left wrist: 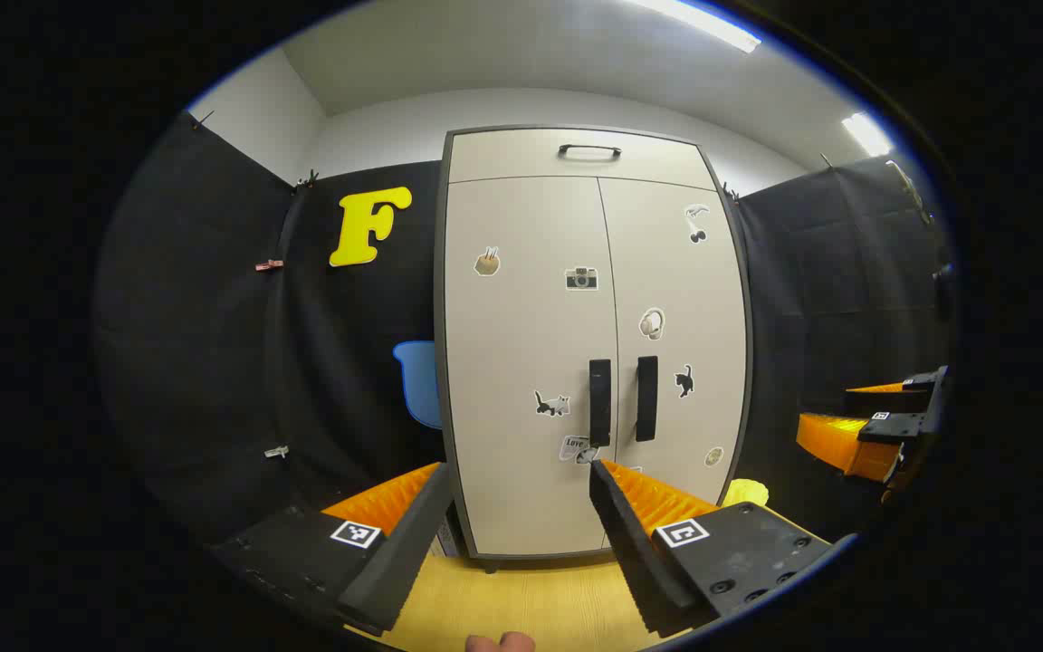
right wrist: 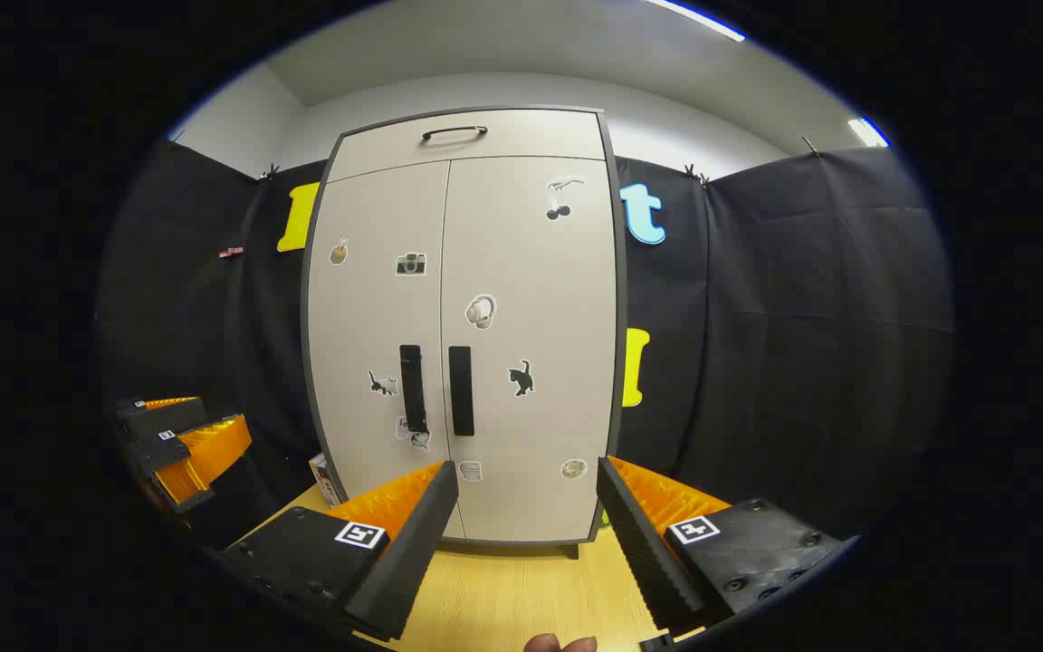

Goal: Open the right door of the double-door shoe cabinet with the right hand, and open the left door with the left hand.

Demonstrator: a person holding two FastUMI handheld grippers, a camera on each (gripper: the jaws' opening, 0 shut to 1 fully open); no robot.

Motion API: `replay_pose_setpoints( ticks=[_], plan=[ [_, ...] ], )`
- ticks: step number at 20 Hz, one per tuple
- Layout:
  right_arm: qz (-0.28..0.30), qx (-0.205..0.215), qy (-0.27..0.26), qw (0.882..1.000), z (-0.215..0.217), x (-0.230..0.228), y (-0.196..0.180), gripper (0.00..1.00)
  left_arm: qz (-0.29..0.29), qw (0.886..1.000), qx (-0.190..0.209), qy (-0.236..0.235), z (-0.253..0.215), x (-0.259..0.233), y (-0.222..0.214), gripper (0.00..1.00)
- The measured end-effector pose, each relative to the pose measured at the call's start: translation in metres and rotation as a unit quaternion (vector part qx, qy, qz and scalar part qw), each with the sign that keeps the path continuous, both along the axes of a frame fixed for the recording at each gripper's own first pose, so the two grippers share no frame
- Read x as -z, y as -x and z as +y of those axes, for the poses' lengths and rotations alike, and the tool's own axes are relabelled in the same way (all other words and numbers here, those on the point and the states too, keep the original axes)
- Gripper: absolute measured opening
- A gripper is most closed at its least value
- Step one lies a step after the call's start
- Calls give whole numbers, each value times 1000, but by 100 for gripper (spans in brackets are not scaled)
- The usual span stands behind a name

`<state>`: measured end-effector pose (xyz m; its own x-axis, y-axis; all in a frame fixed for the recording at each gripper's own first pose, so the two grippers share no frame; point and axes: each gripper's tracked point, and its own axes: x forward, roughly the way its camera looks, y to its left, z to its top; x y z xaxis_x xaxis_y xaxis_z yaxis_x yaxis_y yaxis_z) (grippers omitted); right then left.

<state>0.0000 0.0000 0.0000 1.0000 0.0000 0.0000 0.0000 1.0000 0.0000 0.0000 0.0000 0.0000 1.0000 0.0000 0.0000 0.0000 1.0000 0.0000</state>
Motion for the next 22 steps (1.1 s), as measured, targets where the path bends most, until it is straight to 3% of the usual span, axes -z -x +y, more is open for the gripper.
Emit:
replay_pose_setpoints(
  ticks=[22],
  plan=[
    [-10, -3, 9, 1000, 15, -7, -4, 97, 10, 1000, -16, 5, 17, 4, -3, 95]
  ],
)
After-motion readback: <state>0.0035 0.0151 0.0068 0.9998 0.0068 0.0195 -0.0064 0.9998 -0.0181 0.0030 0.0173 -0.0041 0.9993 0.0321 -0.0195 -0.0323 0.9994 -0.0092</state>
